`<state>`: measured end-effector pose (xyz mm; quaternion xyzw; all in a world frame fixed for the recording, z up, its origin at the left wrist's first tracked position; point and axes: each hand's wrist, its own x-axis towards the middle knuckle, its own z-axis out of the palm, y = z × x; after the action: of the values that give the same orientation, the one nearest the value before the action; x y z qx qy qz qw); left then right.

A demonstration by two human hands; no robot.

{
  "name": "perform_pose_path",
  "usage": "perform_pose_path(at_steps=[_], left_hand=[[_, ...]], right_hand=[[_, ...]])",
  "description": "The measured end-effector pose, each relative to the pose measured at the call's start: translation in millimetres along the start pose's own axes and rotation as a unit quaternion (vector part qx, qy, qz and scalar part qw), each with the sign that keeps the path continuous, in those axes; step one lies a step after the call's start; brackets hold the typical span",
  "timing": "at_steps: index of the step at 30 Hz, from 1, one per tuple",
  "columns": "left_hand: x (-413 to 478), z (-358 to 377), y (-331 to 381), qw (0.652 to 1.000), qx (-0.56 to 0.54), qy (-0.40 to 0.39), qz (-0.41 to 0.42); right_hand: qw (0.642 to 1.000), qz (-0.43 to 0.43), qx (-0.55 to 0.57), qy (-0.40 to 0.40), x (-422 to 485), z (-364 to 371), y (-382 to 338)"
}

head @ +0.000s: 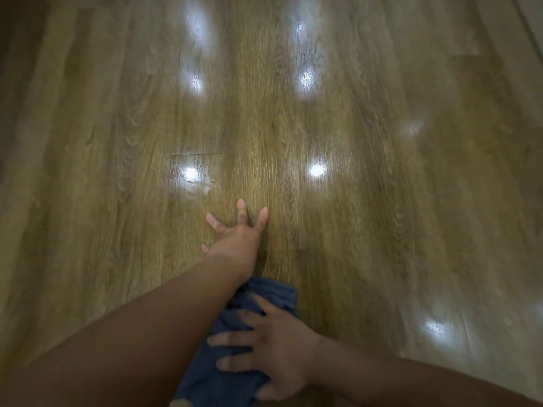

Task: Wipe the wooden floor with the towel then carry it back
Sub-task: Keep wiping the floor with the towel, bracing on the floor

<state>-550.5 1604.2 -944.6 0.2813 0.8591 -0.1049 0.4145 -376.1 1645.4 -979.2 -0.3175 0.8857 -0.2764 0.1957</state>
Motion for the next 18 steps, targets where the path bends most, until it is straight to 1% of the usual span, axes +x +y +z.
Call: perform_pose_path(at_steps=[1, 2, 3, 4, 6, 7, 8, 9, 11, 12, 14, 15, 17, 18], left_hand=[[1.4, 0.3, -1.0, 1.000, -0.005, 0.002, 0.002], [2.5, 1.6, -1.6, 1.000, -0.017, 0.007, 0.008], [3.2, 4.1, -1.4, 0.999, -0.034, 0.018, 0.013], [3.7, 7.7, -1.1, 0.998, -0.048, 0.031, 0.016], [4.3, 16.0, 0.7, 0.997, -0.058, 0.057, 0.011], [4.7, 19.1, 1.9, 0.996, -0.060, 0.065, 0.003], [5.7, 19.7, 2.2, 0.996, -0.059, 0.070, -0.003], [6.7, 16.9, 2.5, 0.996, -0.051, 0.069, -0.005], [6.1, 5.9, 3.9, 0.997, -0.035, 0.062, -0.005], [3.5, 0.6, 6.1, 0.996, -0.036, 0.077, -0.011], [-4.6, -2.2, 20.6, 0.988, -0.037, 0.147, 0.006], [-9.7, -0.2, 34.9, 0.981, -0.038, 0.187, 0.040], [-21.0, 6.4, 74.8, 0.959, -0.024, 0.243, 0.146], [-26.4, 10.4, 95.1, 0.945, -0.006, 0.259, 0.198]], right_hand=[[0.999, 0.012, -0.042, 0.024, -11.3, 2.7, 6.0], [0.995, 0.038, -0.086, 0.028, -27.9, 3.0, 13.4], [0.991, 0.087, -0.096, 0.026, -47.8, 0.5, 21.5], [0.988, 0.126, -0.082, 0.023, -69.7, -6.4, 27.5], [0.976, 0.187, -0.075, 0.078, -112.0, -21.4, 48.3], [0.963, 0.231, -0.091, 0.107, -131.3, -33.2, 68.6], [0.939, 0.292, -0.119, 0.134, -147.4, -49.4, 91.9], [0.909, 0.355, -0.133, 0.173, -158.2, -68.4, 115.3], [0.852, 0.470, -0.123, 0.194, -160.3, -106.4, 151.6], [0.835, 0.503, -0.108, 0.196, -155.3, -117.2, 163.2], [0.823, 0.516, -0.075, 0.223, -142.6, -121.1, 167.1], [0.819, 0.516, -0.067, 0.240, -137.6, -115.0, 161.5], [0.810, 0.518, -0.071, 0.267, -134.5, -94.6, 134.0], [0.811, 0.513, -0.073, 0.270, -138.6, -81.8, 115.0]])
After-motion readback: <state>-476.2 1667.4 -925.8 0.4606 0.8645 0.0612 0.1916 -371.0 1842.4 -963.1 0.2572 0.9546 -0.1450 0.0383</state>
